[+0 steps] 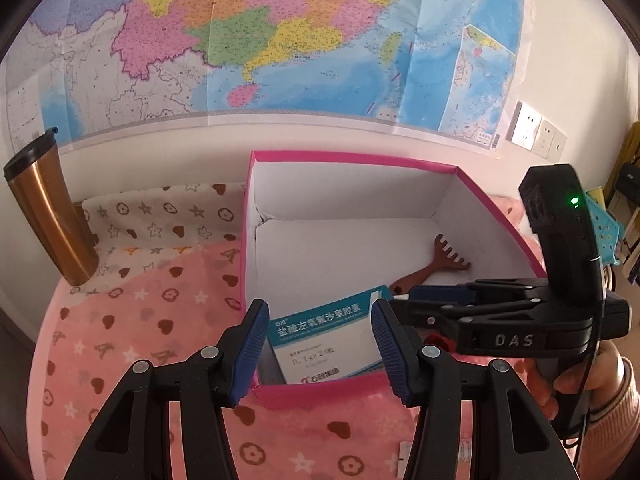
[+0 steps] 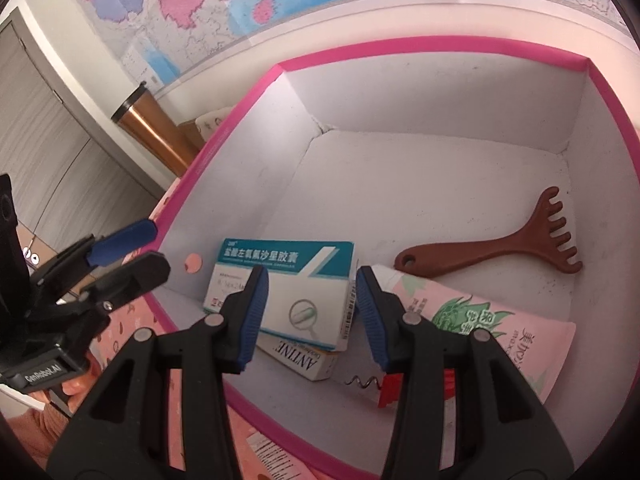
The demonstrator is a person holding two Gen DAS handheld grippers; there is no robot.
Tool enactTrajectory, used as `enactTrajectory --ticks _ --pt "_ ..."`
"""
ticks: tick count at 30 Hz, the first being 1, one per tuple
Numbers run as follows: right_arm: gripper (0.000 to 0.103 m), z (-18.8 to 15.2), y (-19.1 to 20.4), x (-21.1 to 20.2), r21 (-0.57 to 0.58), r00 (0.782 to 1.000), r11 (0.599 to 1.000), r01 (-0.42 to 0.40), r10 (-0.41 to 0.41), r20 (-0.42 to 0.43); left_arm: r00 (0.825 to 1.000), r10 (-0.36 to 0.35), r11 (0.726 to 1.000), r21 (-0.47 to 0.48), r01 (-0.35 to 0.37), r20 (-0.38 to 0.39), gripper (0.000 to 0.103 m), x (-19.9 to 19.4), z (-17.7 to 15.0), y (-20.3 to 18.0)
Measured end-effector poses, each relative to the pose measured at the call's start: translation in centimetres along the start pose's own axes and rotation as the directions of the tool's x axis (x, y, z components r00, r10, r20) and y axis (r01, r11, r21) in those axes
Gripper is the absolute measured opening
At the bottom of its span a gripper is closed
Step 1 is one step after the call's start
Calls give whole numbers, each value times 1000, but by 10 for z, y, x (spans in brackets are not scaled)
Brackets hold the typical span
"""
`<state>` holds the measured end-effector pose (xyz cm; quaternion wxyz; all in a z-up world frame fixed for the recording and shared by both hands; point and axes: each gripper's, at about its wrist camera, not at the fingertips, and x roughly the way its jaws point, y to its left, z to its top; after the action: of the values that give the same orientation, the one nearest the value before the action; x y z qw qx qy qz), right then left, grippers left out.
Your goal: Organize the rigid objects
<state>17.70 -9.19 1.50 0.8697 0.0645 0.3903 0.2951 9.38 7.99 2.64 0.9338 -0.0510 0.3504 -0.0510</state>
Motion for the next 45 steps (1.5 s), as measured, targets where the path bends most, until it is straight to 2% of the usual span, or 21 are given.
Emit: enactTrajectory --ticks 6,10,15,18,22,27,32,38,45 --pt "48 -5 2 -9 0 998 999 -32 32 45 997 -19 1000 1 19 68 55 -19 -4 -6" --pt "48 -13 7 -35 -29 991 999 -36 39 127 989 -73 997 -20 77 125 56 -39 -12 -6" --pt "48 -35 16 -78 -99 976 994 -45 64 207 976 -145 989 8 146 162 57 -61 -27 -14" --pt "48 -56 22 -99 -139 970 989 -50 81 227 975 -178 984 47 173 135 57 -64 -41 -26" --pt "48 -84 22 -112 -158 974 986 -55 88 209 977 -203 978 61 199 64 57 -52 -61 -39" --pt "48 -118 14 -93 -151 994 988 -10 26 102 973 -226 974 21 227 -33 57 -29 -87 -44" --pt "48 -146 4 -71 -122 1000 992 19 -17 17 973 -210 977 25 214 -100 57 -15 -105 -52" --pt "48 -162 8 -54 -158 998 986 56 -61 -27 964 -209 977 11 214 -163 57 -3 -121 -55" --pt "48 -162 20 -40 -221 994 972 84 -96 -45 958 -215 975 12 221 -188 57 1 -128 -59"
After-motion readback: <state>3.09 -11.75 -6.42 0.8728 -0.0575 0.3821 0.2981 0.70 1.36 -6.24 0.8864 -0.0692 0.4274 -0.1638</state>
